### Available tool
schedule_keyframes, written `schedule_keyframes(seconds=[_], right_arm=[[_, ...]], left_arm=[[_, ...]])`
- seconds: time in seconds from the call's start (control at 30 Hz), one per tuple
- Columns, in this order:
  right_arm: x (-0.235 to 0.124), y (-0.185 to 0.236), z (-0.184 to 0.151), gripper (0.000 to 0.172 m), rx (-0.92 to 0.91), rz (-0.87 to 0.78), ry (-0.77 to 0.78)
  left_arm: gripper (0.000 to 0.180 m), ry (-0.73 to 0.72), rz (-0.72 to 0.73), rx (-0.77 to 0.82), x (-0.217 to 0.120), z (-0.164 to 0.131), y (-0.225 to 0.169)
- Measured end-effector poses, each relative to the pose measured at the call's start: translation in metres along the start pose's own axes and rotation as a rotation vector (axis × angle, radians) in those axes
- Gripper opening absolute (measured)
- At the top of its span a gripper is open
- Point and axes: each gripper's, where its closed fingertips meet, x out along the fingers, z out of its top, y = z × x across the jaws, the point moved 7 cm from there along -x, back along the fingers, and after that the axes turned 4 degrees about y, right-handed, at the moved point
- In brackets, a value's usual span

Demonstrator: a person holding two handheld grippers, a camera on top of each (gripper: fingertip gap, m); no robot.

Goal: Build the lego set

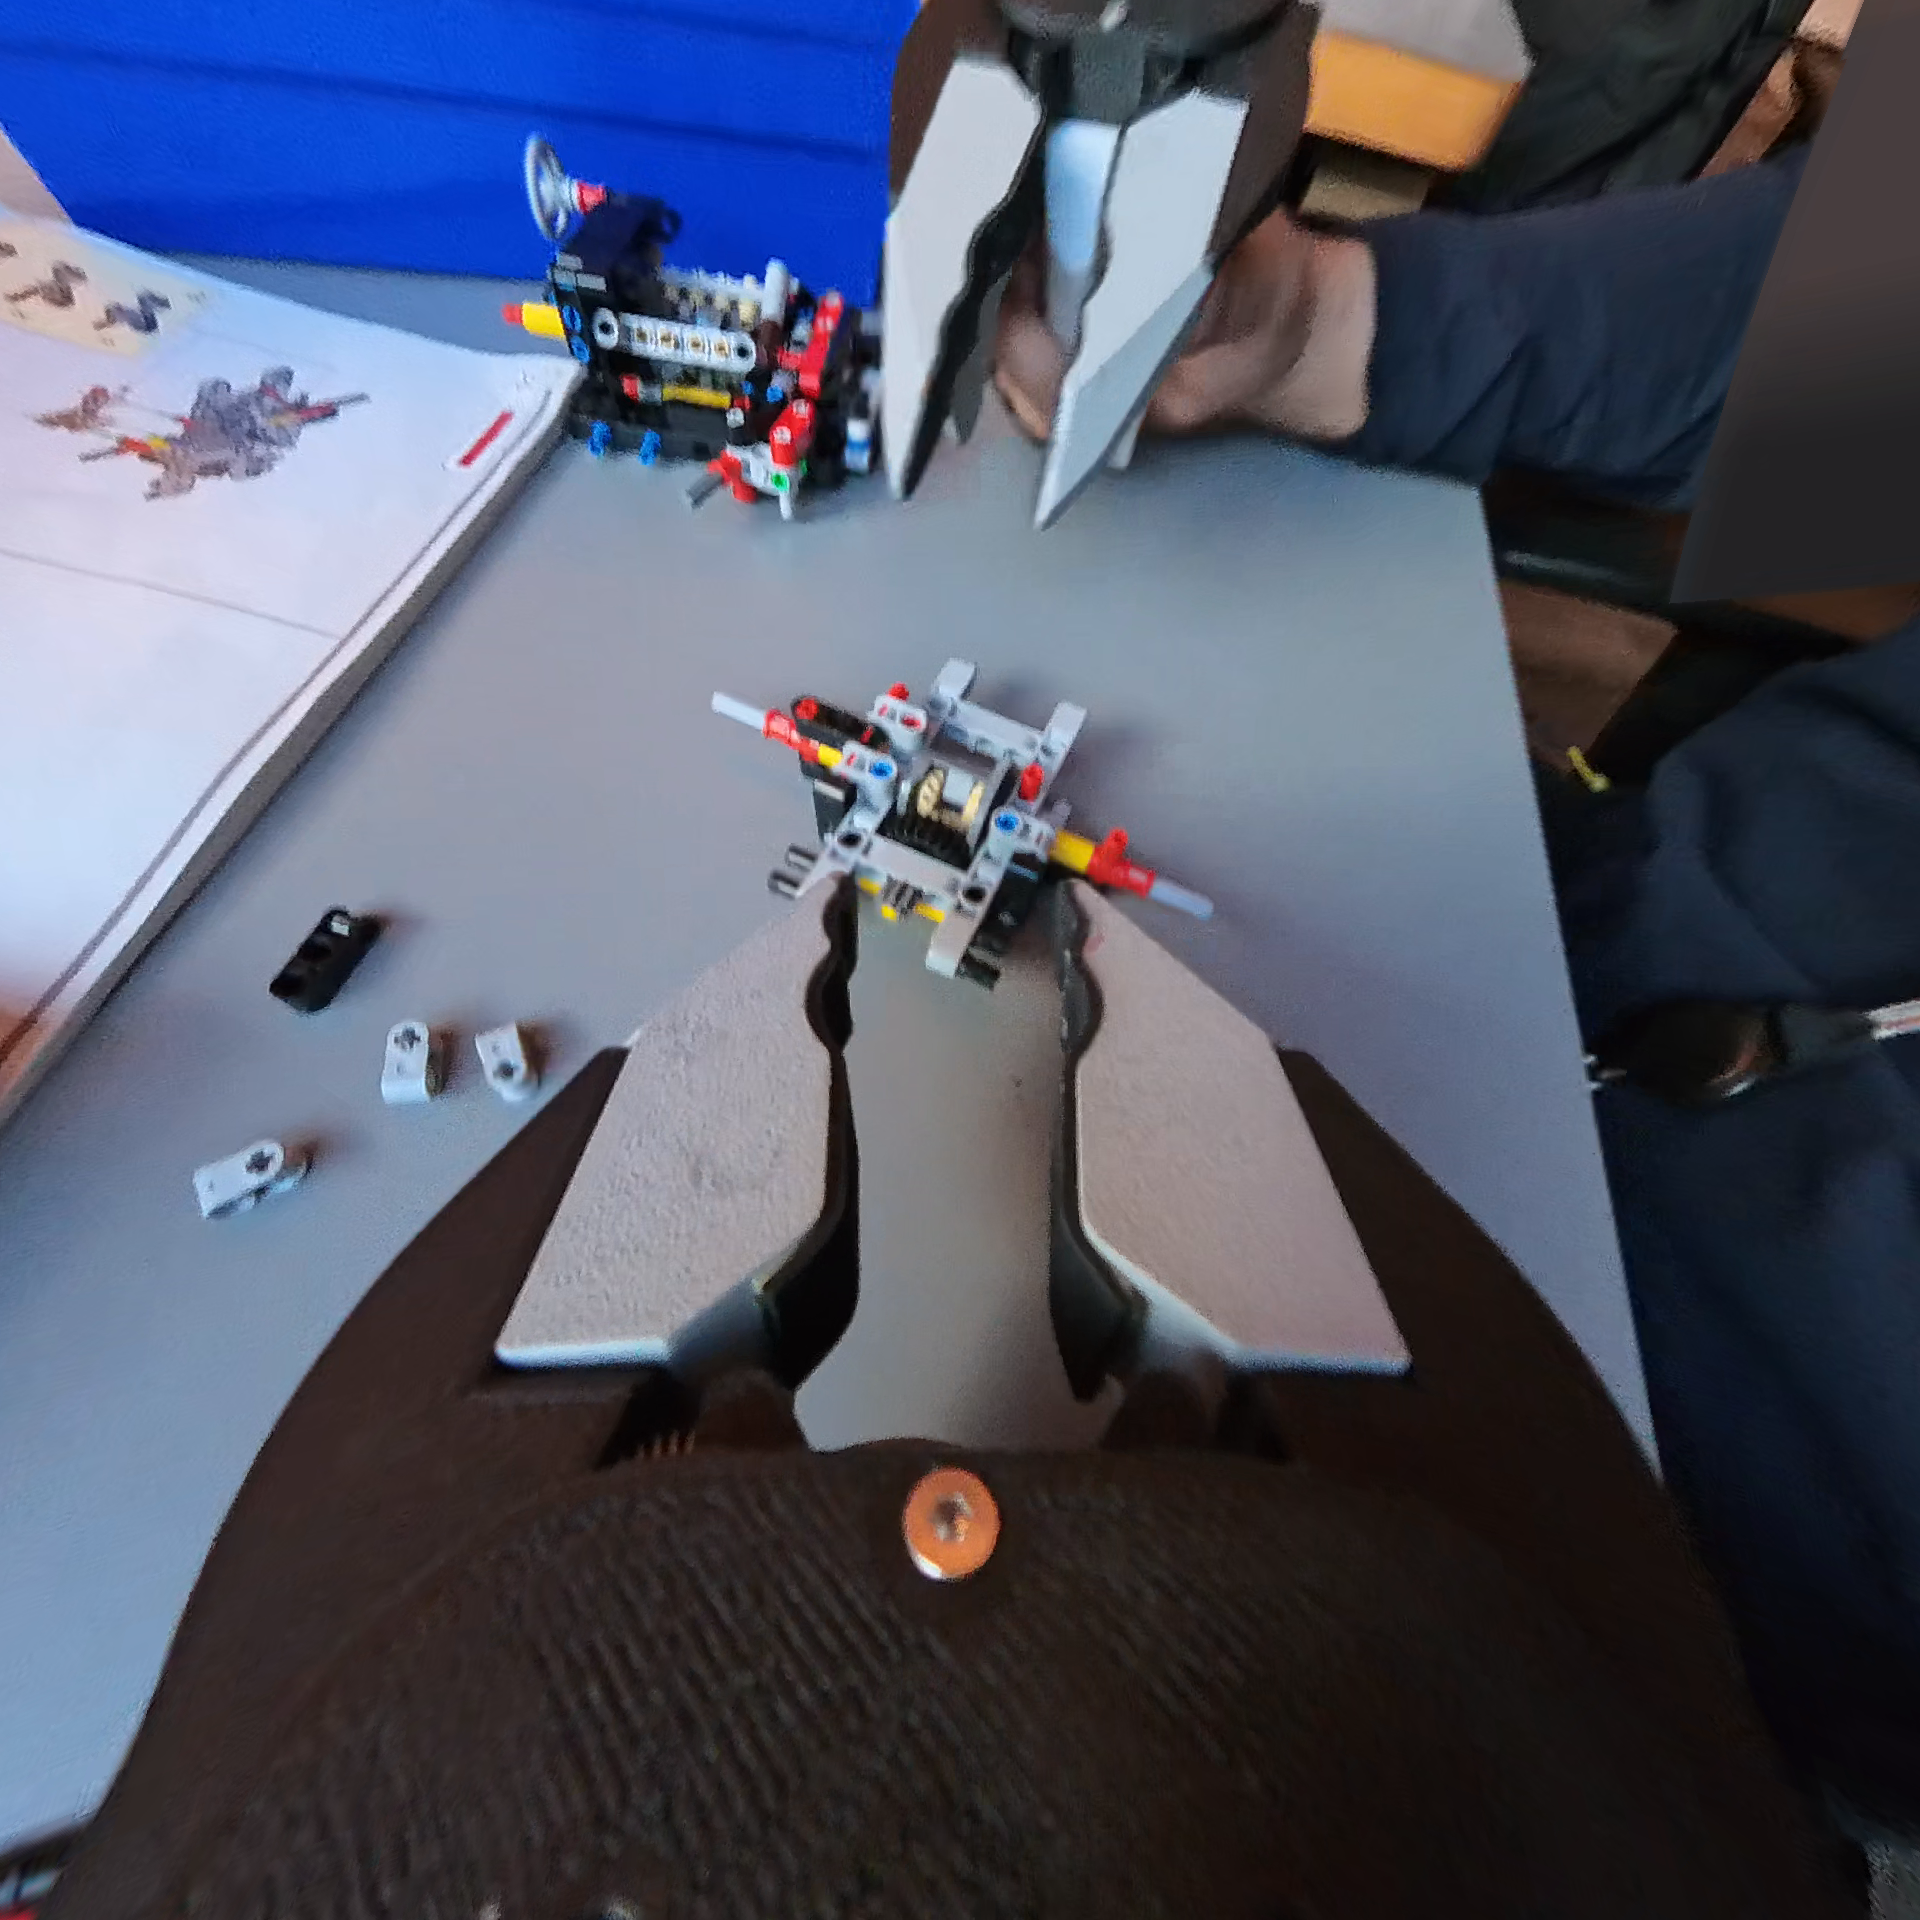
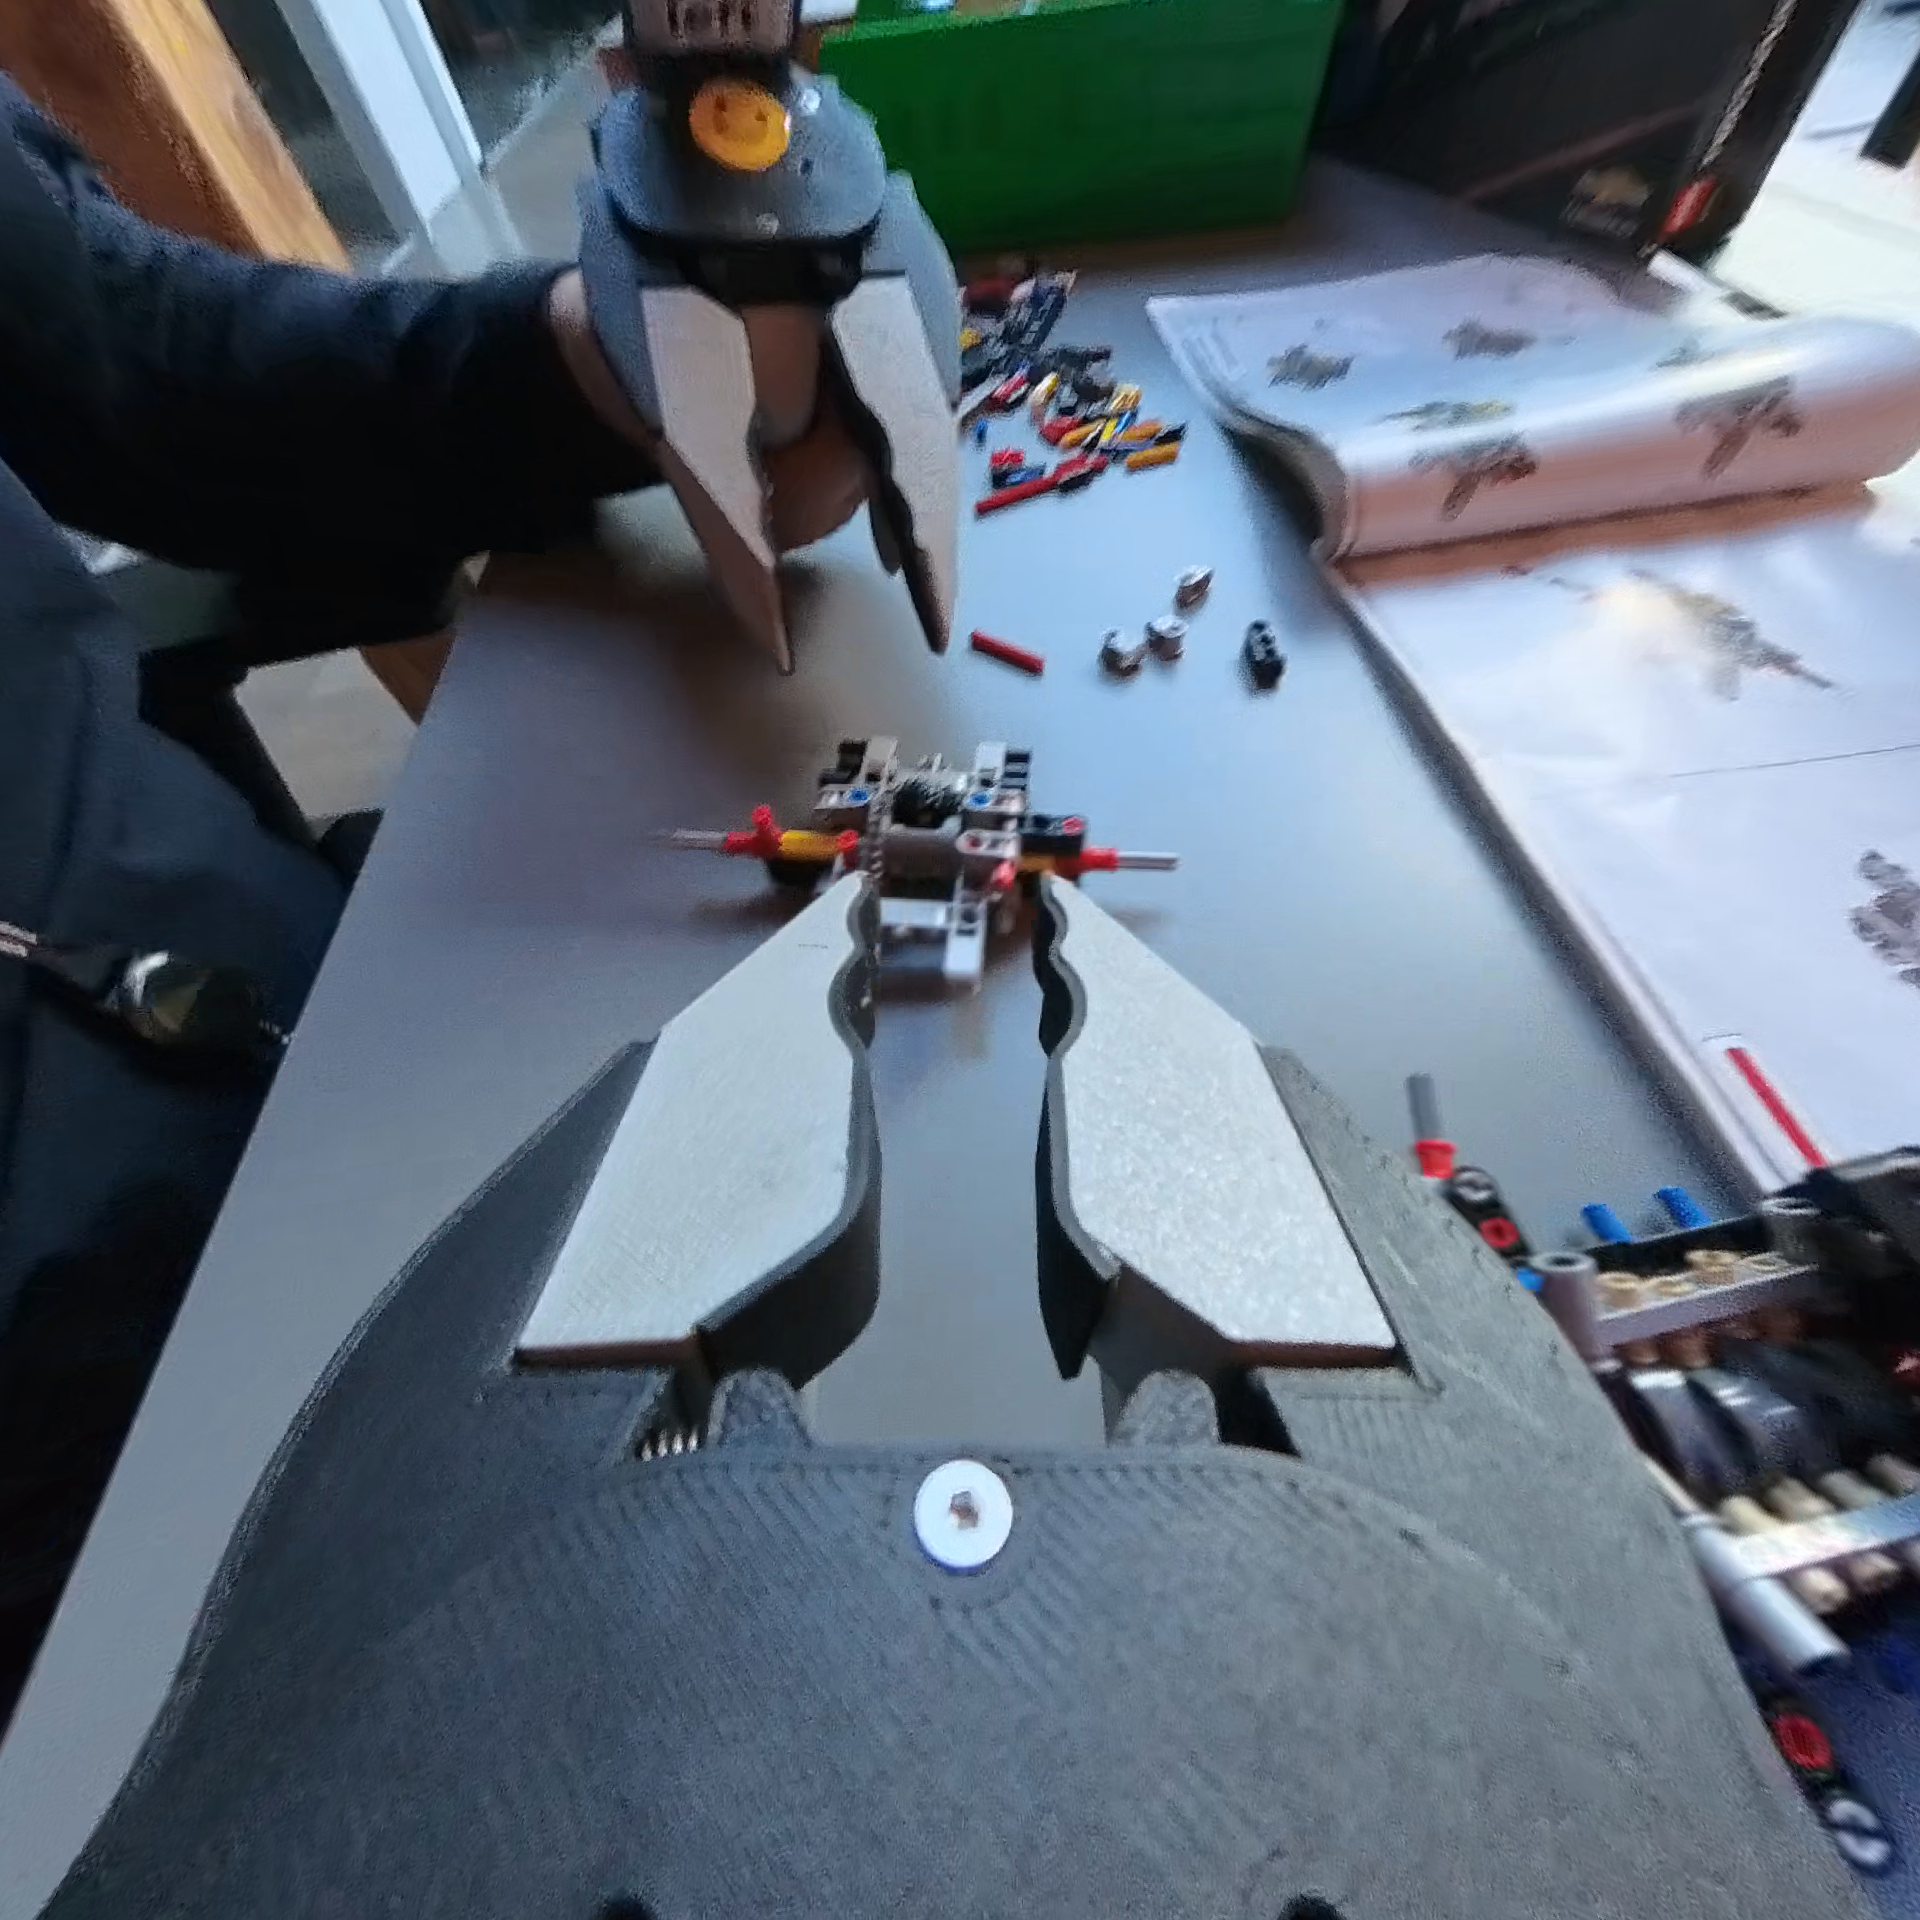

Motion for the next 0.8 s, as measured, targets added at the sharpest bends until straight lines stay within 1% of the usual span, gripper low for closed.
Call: schedule_keyframes(seconds=[0.1,0.17,0.3,0.43,0.53,0.6,0.67,0.73,0.8], right_arm=[[0.005,0.020,-0.006,0.026,-0.063,-0.008,0.067],[0.011,0.030,-0.009,0.026,-0.107,-0.012,0.119],[0.023,0.039,-0.015,0.024,-0.171,-0.034,0.218],[0.030,0.043,-0.015,0.018,-0.208,-0.060,0.252],[0.033,0.044,-0.018,0.015,-0.233,-0.080,0.285],[0.033,0.045,-0.018,0.014,-0.250,-0.087,0.291],[0.033,0.046,-0.018,0.014,-0.254,-0.086,0.288],[0.033,0.045,-0.019,0.010,-0.247,-0.087,0.297],[0.034,0.044,-0.020,0.007,-0.250,-0.080,0.312]], left_arm=[[0.036,0.072,0.012,-0.021,0.004,-0.013,-0.007],[0.036,0.102,0.039,-0.041,0.008,-0.016,-0.010],[0.033,0.063,0.130,-0.081,0.012,0.001,-0.014],[0.033,0.036,0.122,-0.209,0.024,0.012,-0.019],[0.032,0.078,0.121,-0.203,0.035,0.010,-0.023],[0.027,0.110,0.142,-0.186,0.039,0.009,-0.025],[0.022,0.137,0.176,-0.166,0.037,0.008,-0.025],[0.024,0.142,0.176,-0.166,0.034,0.009,-0.027],[0.019,0.150,0.193,-0.161,0.031,0.007,-0.026]])
